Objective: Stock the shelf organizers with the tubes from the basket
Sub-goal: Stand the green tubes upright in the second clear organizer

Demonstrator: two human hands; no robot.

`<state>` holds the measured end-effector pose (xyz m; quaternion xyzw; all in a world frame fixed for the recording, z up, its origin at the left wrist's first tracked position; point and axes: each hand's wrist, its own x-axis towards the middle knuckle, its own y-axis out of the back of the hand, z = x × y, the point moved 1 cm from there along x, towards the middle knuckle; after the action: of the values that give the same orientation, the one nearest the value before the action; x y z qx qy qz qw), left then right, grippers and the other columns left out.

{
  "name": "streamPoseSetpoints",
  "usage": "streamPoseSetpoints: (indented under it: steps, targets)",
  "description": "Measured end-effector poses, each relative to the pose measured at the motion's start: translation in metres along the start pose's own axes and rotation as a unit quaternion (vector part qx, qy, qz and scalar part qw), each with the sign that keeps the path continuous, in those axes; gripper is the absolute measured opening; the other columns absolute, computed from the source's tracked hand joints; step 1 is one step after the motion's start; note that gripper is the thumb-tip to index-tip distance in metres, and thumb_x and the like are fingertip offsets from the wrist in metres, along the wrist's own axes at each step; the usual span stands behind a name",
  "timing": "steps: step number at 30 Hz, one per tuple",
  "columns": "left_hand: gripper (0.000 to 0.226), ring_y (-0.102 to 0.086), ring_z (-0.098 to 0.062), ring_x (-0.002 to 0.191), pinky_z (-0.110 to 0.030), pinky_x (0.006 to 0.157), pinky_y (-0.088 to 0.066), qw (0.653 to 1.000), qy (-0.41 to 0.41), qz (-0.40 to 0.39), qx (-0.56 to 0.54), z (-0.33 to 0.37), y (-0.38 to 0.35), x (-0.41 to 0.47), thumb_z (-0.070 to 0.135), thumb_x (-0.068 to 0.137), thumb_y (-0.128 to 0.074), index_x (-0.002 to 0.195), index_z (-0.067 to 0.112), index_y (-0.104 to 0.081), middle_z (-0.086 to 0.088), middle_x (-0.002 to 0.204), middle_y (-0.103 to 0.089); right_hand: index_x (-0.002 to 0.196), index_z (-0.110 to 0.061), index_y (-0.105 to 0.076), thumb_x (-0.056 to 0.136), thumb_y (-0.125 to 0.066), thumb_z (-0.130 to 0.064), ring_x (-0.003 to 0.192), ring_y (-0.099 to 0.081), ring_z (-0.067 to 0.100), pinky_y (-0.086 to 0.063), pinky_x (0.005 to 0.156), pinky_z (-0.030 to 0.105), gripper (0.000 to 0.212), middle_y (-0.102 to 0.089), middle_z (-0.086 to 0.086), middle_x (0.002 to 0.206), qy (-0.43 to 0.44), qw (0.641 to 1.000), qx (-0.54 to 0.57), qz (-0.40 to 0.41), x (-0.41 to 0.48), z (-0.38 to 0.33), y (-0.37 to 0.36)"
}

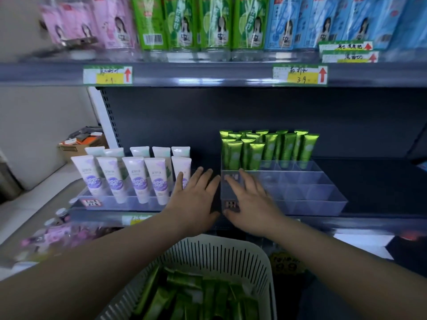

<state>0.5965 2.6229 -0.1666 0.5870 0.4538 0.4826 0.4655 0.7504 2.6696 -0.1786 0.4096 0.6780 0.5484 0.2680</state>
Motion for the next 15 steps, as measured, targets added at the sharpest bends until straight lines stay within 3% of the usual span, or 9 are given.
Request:
streamPoseSetpoints:
  steps: [15]
  targets:
    - [0.087,0.008,-0.021,0.145,-0.051,0.117,-0.001,0.998,0.032,-0.036,-0.030,-0.005,-0.074,-0.073,0.055,0.086,-0.047,0.148,0.022,0.004,-0.001,0.158,0.003,0.148,-0.033,0.006,0.083,-0.056,-0.051,0.144,0.014,0.020,-0.009,0.116,0.042,0.091,0.019,-0.007,0.155,0.034,0.994,0.017,-0.101,-0.047,-0.016,-0.087]
